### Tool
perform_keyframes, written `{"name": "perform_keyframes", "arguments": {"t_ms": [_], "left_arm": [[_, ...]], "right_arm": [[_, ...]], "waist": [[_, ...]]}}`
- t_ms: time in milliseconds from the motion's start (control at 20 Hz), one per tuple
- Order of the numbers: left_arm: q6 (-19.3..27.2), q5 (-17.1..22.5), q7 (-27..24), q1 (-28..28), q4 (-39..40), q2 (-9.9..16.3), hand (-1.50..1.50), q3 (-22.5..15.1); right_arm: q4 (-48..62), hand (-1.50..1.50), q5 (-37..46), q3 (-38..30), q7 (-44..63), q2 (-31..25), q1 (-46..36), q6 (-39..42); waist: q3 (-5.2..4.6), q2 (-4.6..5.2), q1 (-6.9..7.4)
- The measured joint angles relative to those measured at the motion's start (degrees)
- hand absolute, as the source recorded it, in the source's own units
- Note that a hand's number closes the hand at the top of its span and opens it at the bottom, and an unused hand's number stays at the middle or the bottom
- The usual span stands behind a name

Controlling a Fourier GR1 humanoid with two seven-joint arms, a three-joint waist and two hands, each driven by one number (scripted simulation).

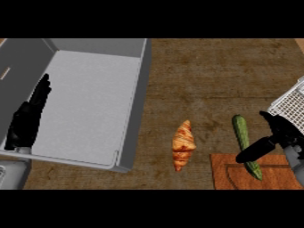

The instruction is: Pick the squash from the cutting board and place it in the tiered basket

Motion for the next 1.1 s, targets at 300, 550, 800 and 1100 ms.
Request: {"name": "perform_keyframes", "arguments": {"t_ms": [300,550,800,1100], "left_arm": [[-0.9,-0.3,0.0,0.3,-0.2,-0.4,0.0,0.7],[-1.5,-0.8,-0.7,0.6,0.3,-1.0,0.0,1.6],[-2.3,-1.4,0.1,0.3,0.0,-1.3,0.0,2.2],[-2.9,-1.4,-0.3,0.6,-0.5,-1.1,0.0,3.0]], "right_arm": [[2.7,-1.5,0.7,-1.2,-1.0,2.3,0.4,0.9],[5.8,-1.5,2.7,-1.6,-2.4,6.0,1.0,1.1],[8.7,1.5,3.4,-3.0,-2.9,9.2,0.5,1.9],[9.7,1.5,3.0,-1.2,-6.5,7.1,-0.1,6.9]], "waist": [[0.04,-0.04,-0.06],[0.03,0.0,-0.05],[-0.31,-0.23,-0.17],[-0.86,-0.61,-0.1]]}}
